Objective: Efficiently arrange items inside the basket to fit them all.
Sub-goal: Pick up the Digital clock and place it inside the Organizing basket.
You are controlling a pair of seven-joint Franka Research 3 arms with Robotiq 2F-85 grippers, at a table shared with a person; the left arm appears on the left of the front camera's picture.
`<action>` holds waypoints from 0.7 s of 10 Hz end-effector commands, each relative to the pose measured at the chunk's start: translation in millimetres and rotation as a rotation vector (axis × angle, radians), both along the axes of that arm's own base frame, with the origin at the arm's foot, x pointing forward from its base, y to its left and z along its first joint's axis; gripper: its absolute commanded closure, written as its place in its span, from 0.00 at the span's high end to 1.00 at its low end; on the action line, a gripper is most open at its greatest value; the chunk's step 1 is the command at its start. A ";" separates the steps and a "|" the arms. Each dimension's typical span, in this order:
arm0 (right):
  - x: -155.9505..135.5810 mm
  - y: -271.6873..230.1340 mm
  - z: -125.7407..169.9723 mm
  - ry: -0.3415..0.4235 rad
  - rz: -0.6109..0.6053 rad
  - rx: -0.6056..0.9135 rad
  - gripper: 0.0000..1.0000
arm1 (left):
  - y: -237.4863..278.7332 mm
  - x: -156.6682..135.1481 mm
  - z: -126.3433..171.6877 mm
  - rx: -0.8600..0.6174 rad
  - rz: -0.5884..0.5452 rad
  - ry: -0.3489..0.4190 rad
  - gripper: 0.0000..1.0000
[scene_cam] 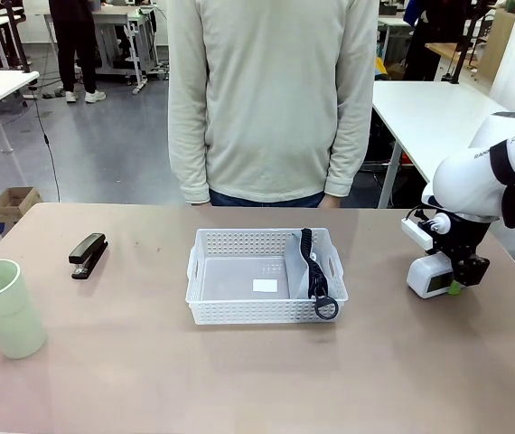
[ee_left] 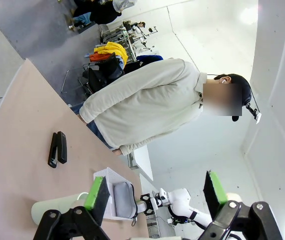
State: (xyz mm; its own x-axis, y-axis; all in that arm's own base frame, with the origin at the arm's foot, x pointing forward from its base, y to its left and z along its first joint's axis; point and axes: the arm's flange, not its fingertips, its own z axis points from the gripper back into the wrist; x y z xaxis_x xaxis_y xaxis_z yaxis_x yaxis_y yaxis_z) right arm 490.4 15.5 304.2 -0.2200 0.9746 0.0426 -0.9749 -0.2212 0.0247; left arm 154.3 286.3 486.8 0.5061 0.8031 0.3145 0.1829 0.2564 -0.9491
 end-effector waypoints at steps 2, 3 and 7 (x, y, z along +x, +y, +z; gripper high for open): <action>-1.0 -4.9 -1.7 -0.015 0.040 -0.012 0.00 | 0.0 1.9 -0.2 0.011 0.000 -0.032 1.00; -1.3 -5.0 -1.4 -0.014 0.036 -0.017 0.00 | 0.0 1.9 -0.2 0.011 0.000 -0.032 1.00; -2.6 -2.9 4.5 0.007 0.013 -0.019 0.00 | 0.0 1.9 -0.2 0.011 0.000 -0.032 1.00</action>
State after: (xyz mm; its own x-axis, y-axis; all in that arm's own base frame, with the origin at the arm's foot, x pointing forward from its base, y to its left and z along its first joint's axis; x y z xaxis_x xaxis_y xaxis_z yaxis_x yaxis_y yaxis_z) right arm 490.3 14.9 310.5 -0.2243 0.9738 0.0382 -0.9740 -0.2253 0.0237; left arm 154.3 286.3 486.8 0.5061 0.8031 0.3145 0.1830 0.2563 -0.9491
